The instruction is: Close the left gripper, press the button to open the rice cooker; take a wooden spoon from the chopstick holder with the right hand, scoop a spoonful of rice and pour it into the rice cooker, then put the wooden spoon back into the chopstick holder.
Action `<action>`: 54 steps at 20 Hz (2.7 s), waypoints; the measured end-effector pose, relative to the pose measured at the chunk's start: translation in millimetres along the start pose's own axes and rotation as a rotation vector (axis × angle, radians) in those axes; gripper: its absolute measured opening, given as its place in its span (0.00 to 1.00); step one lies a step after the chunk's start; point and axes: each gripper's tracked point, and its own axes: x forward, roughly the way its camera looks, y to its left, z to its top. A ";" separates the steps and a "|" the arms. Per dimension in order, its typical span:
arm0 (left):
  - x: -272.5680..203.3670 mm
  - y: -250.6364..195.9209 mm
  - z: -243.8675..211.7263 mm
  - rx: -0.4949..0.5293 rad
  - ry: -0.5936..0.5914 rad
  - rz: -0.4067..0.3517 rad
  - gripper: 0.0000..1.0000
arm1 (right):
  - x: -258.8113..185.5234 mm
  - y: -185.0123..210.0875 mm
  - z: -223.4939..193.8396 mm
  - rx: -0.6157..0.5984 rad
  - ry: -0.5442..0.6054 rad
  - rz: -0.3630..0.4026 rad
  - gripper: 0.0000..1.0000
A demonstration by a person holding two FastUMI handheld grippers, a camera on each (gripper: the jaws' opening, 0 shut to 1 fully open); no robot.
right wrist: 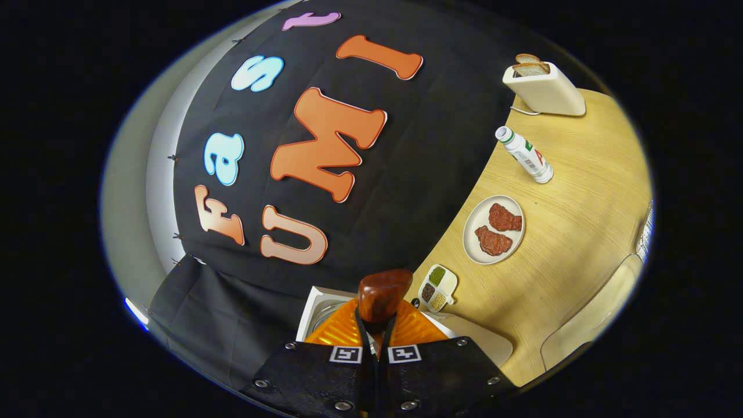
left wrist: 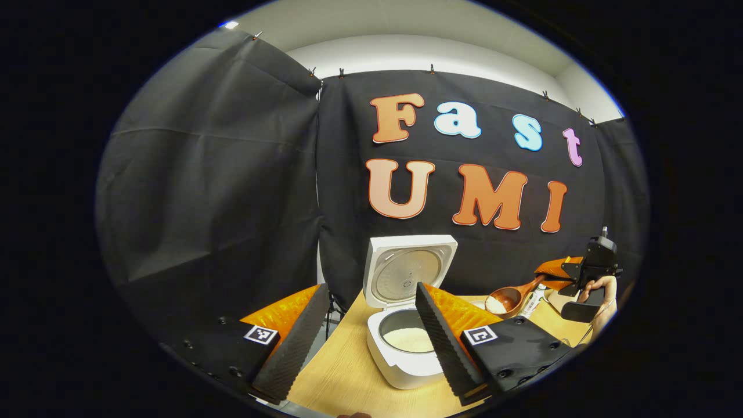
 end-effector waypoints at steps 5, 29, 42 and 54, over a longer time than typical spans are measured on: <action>7.9 14.1 0.1 -0.014 -0.001 0.017 1.00 | 32.3 20.4 -16.3 -0.072 -0.006 -0.011 0.02; 4.8 41.4 -8.8 -0.037 0.001 0.053 1.00 | 48.2 95.5 -62.2 -0.618 -0.087 0.091 0.02; 3.3 43.2 -14.5 -0.045 0.011 0.035 1.00 | 26.6 127.5 -81.3 -0.858 -0.128 0.205 0.02; -0.3 47.9 -21.1 -0.026 0.016 0.047 1.00 | 20.9 153.3 -131.3 -1.261 -0.147 0.313 0.02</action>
